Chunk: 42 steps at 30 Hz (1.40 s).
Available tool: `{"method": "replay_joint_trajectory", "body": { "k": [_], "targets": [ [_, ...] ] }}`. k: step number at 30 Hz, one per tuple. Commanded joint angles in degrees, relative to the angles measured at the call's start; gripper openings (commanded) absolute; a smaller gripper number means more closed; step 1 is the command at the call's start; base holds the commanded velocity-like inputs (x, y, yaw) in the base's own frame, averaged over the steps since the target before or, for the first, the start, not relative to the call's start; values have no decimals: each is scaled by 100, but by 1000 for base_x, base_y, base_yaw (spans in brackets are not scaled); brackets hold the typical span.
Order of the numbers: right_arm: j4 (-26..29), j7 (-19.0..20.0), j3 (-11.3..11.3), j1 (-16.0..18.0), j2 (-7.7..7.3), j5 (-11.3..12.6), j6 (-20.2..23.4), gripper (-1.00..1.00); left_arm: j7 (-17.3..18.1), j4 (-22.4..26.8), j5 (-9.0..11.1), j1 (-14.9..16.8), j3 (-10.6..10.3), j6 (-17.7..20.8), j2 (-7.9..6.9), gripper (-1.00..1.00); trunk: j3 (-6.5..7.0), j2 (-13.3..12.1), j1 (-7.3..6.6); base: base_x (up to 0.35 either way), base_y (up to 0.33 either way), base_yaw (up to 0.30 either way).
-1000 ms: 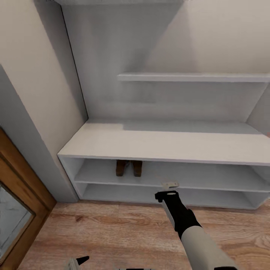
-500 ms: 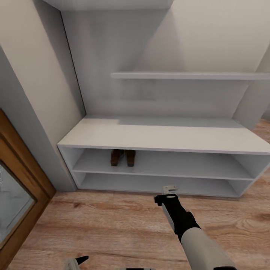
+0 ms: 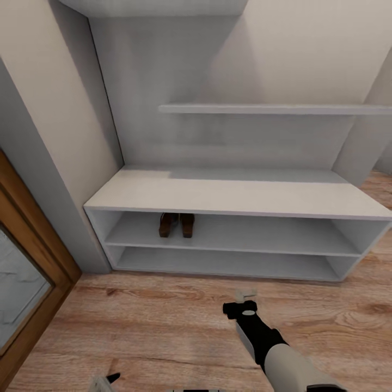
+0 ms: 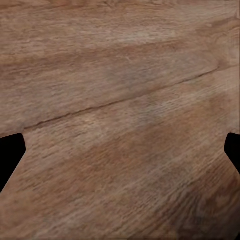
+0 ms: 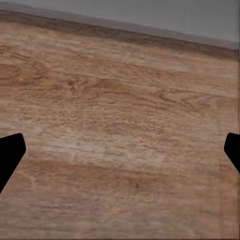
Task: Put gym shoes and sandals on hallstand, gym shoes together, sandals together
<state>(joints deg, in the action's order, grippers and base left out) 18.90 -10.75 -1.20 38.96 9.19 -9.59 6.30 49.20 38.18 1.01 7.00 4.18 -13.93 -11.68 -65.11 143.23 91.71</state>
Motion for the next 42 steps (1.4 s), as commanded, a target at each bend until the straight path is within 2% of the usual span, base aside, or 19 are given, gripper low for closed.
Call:
{"method": "replay_joint_trajectory", "body": {
  "k": [1, 4, 5, 6, 8, 9, 10, 11, 12, 20, 22, 25, 31, 32, 39, 41, 42],
  "targets": [
    [-32, -13, -10, -7, -25, -60, -27, 100, 10, -26, 11, 3, 9, -17, -2, 100, -5, 2, -1, -2, -1, -50],
    [-137, -9, -6, -31, -102, -63, -275, 100, -31, -67, 12, 3, 11, -20, -5, 100, -5, 2, -1, -1, -1, -42],
    [-292, -7, -4, -58, -209, -72, -579, 100, -62, -99, 13, 3, 12, -21, -3, 100, -5, 2, -1, 0, 0, -14],
    [-340, -7, -4, -66, -244, -73, -634, 100, -68, -106, 13, 3, 10, -22, -2, 100, -5, 2, -1, 0, 0, -11],
    [-600, -14, -6, -90, -414, -72, -747, 100, -149, -163, 13, 3, 24, -39, 3, 100, -5, 2, -1, 0, 0, -6],
    [-1151, -23, -5, -112, -818, -69, -885, 100, -465, -242, -2, 3, 156, -123, 27, 100, -5, 2, -1, 0, 0, -188],
    [-1229, -23, -4, -114, -901, -69, -914, 100, -510, -258, -6, 3, 172, -131, 31, 100, -5, 2, -1, 0, 0, -228],
    [-1257, -23, -4, -114, -934, -69, -928, 100, -528, -265, -8, 3, 179, -134, 34, 100, -5, 2, -1, 0, 0, -243],
    [-1316, -23, -3, -122, -1032, -69, -968, 100, -563, -279, -13, 3, 192, -140, 42, 100, -5, 2, -1, 0, 0, -271],
    [-1366, 5, -9, -389, -1308, -38, -1076, 100, -697, -313, -23, 3, 203, -145, 53, 100, -5, 2, -1, 0, 0, -288],
    [-1368, 7, -10, -464, -1333, -33, -1171, 100, -763, -319, -25, 3, 201, -145, 56, 100, -5, 2, -1, 0, 0, -298],
    [-1372, 10, -7, -730, -1358, -27, -1736, 100, -1006, -386, -24, 3, 198, -149, 65, 100, -5, 2, -1, 0, 0, -299],
    [-1378, 5, -10, -982, -1365, -26, -2297, 100, -1236, -469, 1, 3, 206, -217, 68, 100, -5, 2, -1, 0, 0, -300],
    [-1379, 4, -10, -1110, -1360, -25, -2472, 100, -1341, -497, 13, 3, 210, -311, 73, 100, -5, 2, -1, 0, 0, -300],
    [-1379, 3, -14, -1306, -1343, -18, -2846, 100, -1718, -700, 32, 3, 202, -518, 111, 100, -5, 2, -1, 0, 0, -300],
    [-1379, 3, -16, -1321, -1350, -11, -2895, 100, -1792, -728, 27, 3, 200, -536, 141, 100, -5, 2, -1, 0, 0, -300],
    [-1380, 3, -23, -1338, -1365, 85, -2949, 100, -1899, -757, 9, 3, 198, -554, 207, 100, -5, 2, -1, 0, 0, -300]
  ]
}}
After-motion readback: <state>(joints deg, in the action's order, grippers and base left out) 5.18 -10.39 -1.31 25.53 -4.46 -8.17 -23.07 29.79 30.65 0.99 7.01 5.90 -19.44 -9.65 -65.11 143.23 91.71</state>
